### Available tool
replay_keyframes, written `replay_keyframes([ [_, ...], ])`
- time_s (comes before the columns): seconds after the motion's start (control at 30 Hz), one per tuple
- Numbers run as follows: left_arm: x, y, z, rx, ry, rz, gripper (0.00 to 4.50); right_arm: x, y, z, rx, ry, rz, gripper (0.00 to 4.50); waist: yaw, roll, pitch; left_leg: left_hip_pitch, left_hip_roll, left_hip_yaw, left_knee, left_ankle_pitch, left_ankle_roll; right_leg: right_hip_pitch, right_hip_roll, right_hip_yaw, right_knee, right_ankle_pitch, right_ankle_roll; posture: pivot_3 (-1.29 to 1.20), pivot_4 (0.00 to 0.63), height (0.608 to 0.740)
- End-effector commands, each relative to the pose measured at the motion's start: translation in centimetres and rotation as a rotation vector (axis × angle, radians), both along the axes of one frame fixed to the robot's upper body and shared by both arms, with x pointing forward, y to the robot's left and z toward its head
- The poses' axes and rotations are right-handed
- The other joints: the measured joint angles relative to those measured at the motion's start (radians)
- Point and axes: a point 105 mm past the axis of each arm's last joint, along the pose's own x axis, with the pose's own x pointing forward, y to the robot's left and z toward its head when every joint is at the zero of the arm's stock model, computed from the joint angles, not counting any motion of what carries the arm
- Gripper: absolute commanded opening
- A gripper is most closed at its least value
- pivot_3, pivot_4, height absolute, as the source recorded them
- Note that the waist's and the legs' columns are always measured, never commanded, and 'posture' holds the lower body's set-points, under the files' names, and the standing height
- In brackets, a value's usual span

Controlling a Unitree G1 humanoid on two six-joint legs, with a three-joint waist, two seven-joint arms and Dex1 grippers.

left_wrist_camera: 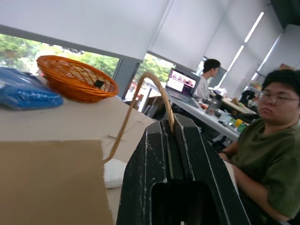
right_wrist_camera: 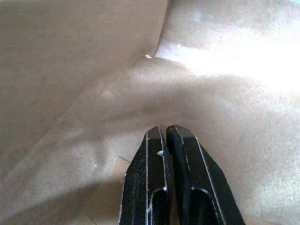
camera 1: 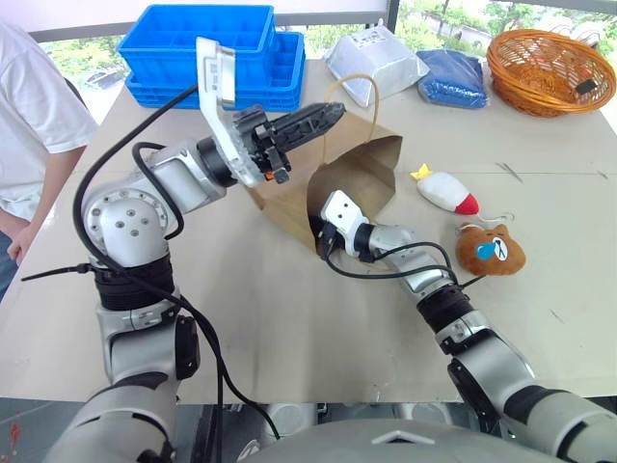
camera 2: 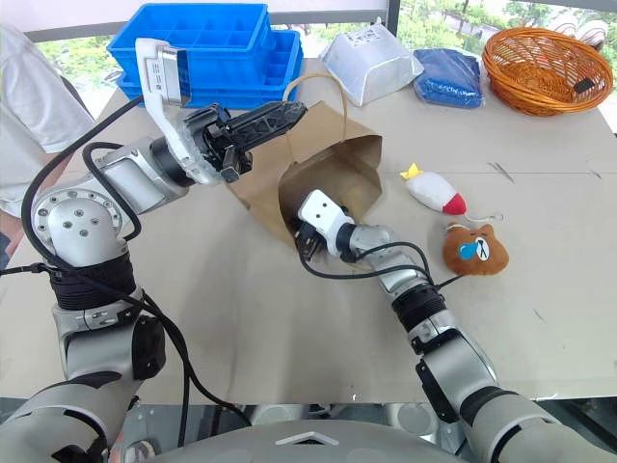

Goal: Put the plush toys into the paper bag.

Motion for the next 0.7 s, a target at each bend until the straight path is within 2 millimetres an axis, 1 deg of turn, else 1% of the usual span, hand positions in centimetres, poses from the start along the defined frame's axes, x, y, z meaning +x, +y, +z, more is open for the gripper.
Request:
replay_keyframes([
  [0.03, 0.8, 0.2, 0.3, 0.108, -0.130, 0.094, 0.00, 0.5, -0.4, -0.6, -0.023, 0.028, -0.087, 0.06, -0.001, 0.000, 0.000, 0.000, 0.000, 0.000, 0.000, 0.000, 0.000, 0.000, 0.000, 0.000, 0.000, 0.000, 0.000, 0.00, 0.150, 0.740],
  [0.07, 1.0, 0.2, 0.1, 0.129, -0.153, 0.112, 0.00, 0.6, -0.3, -0.5, -0.019, 0.025, -0.100, 0.06, -0.001, 0.000, 0.000, 0.000, 0.000, 0.000, 0.000, 0.000, 0.000, 0.000, 0.000, 0.000, 0.000, 0.000, 0.000, 0.00, 0.150, 0.740],
  [0.13, 1.2, 0.6, -0.3, 0.145, -0.189, 0.126, 0.00, 0.7, -0.2, 1.2, 0.063, -0.014, -0.136, 0.06, -0.002, 0.000, 0.000, 0.000, 0.000, 0.000, 0.000, 0.000, 0.000, 0.000, 0.000, 0.000, 0.000, 0.000, 0.000, 0.00, 0.150, 0.740],
  [0.2, 1.4, 1.0, -0.6, 0.155, -0.210, 0.135, 0.00, 0.2, -0.3, 2.7, 0.082, -0.071, -0.124, 0.06, -0.002, 0.000, 0.000, -0.001, 0.000, 0.000, -0.001, 0.000, 0.000, -0.001, 0.000, -0.001, 0.000, 0.000, 0.000, 0.00, 0.150, 0.740],
  [0.27, 1.4, 1.2, -0.9, 0.168, -0.225, 0.134, 0.00, -0.1, -0.6, 3.5, 0.102, -0.083, -0.139, 0.06, -0.002, 0.000, 0.000, -0.003, 0.000, -0.001, -0.001, 0.000, -0.001, -0.003, 0.000, -0.001, 0.000, -0.001, -0.001, 0.00, 0.150, 0.740],
  [0.3, 1.4, 1.3, -1.1, 0.172, -0.228, 0.133, 0.00, -0.2, -0.9, 4.5, 0.125, -0.092, -0.156, 0.06, -0.002, 0.000, 0.000, -0.004, 0.000, -0.002, -0.001, 0.000, -0.001, -0.004, 0.000, -0.002, 0.000, -0.001, -0.001, 0.00, 0.150, 0.740],
  [0.37, 1.4, 1.6, -1.7, 0.193, -0.240, 0.130, 0.00, -1.4, -0.8, 6.3, 0.175, -0.069, -0.083, 0.06, -0.003, 0.001, 0.001, -0.005, 0.000, -0.003, -0.001, 0.000, -0.001, -0.004, 0.000, -0.003, 0.000, -0.001, -0.001, 0.00, 0.150, 0.740],
  [0.4, 1.5, 1.6, -2.0, 0.202, -0.245, 0.130, 0.00, -1.9, -1.0, 7.3, 0.198, -0.070, -0.051, 0.06, -0.004, 0.001, 0.001, -0.005, 0.000, -0.003, -0.001, 0.000, -0.001, -0.004, 0.000, -0.004, 0.000, -0.001, -0.001, 0.00, 0.150, 0.740],
  [0.47, 1.5, 1.7, -2.4, 0.220, -0.260, 0.128, 0.00, -2.2, -1.9, 8.6, 0.199, -0.086, -0.041, 0.06, -0.002, 0.001, 0.001, -0.006, 0.000, -0.004, -0.001, 0.000, -0.001, -0.004, 0.000, -0.005, -0.001, -0.001, -0.001, 0.00, 0.150, 0.740],
  [0.5, 1.6, 1.7, -2.5, 0.222, -0.264, 0.126, 0.00, -2.2, -2.4, 9.1, 0.203, -0.082, -0.044, 0.56, -0.001, 0.001, 0.001, -0.006, 0.000, -0.004, -0.001, 0.000, -0.001, -0.004, 0.000, -0.005, -0.001, -0.001, -0.001, 0.00, 0.150, 0.740],
  [0.53, 1.6, 1.7, -2.6, 0.224, -0.267, 0.124, 0.00, -2.5, -2.8, 9.7, 0.198, -0.084, -0.036, 0.91, 0.000, 0.001, 0.001, -0.006, 0.000, -0.004, -0.001, 0.000, -0.001, -0.004, 0.000, -0.005, -0.001, -0.001, -0.001, 0.00, 0.150, 0.740],
  [0.57, 1.6, 1.7, -2.7, 0.228, -0.274, 0.122, 0.00, -2.7, -3.2, 10.1, 0.193, -0.085, -0.029, 1.05, 0.001, 0.001, 0.001, -0.006, 0.000, -0.004, -0.001, 0.000, -0.001, -0.004, 0.000, -0.005, -0.001, -0.001, -0.001, 0.00, 0.150, 0.740],
  [0.6, 1.6, 1.8, -2.8, 0.231, -0.278, 0.121, 0.00, -3.0, -3.6, 10.4, 0.185, -0.086, -0.025, 1.70, 0.003, 0.001, 0.001, -0.006, 0.000, -0.004, -0.001, 0.000, -0.001, -0.004, 0.000, -0.005, -0.001, -0.001, -0.001, 0.00, 0.150, 0.740],
  [0.63, 1.6, 1.8, -2.9, 0.235, -0.282, 0.120, 0.00, -3.3, -4.2, 10.8, 0.175, -0.084, -0.023, 2.25, 0.004, 0.001, 0.001, -0.006, 0.000, -0.004, -0.001, 0.000, 0.000, -0.004, 0.000, -0.005, -0.001, -0.001, -0.001, 0.00, 0.150, 0.740],
  [0.67, 1.6, 1.8, -3.0, 0.237, -0.286, 0.119, 0.00, -3.8, -4.9, 11.1, 0.161, -0.079, -0.017, 2.53, 0.004, 0.001, 0.001, -0.007, 0.000, -0.004, -0.001, 0.000, 0.000, -0.004, 0.000, -0.005, -0.001, -0.001, -0.001, 0.00, 0.150, 0.740],
  [0.7, 1.7, 1.9, -3.0, 0.235, -0.288, 0.120, 0.00, -4.3, -5.6, 11.4, 0.145, -0.078, -0.012, 3.17, 0.005, 0.001, 0.001, -0.007, 0.000, -0.004, -0.001, 0.000, 0.000, -0.004, 0.000, -0.006, -0.002, -0.001, -0.001, 0.00, 0.150, 0.740],
])
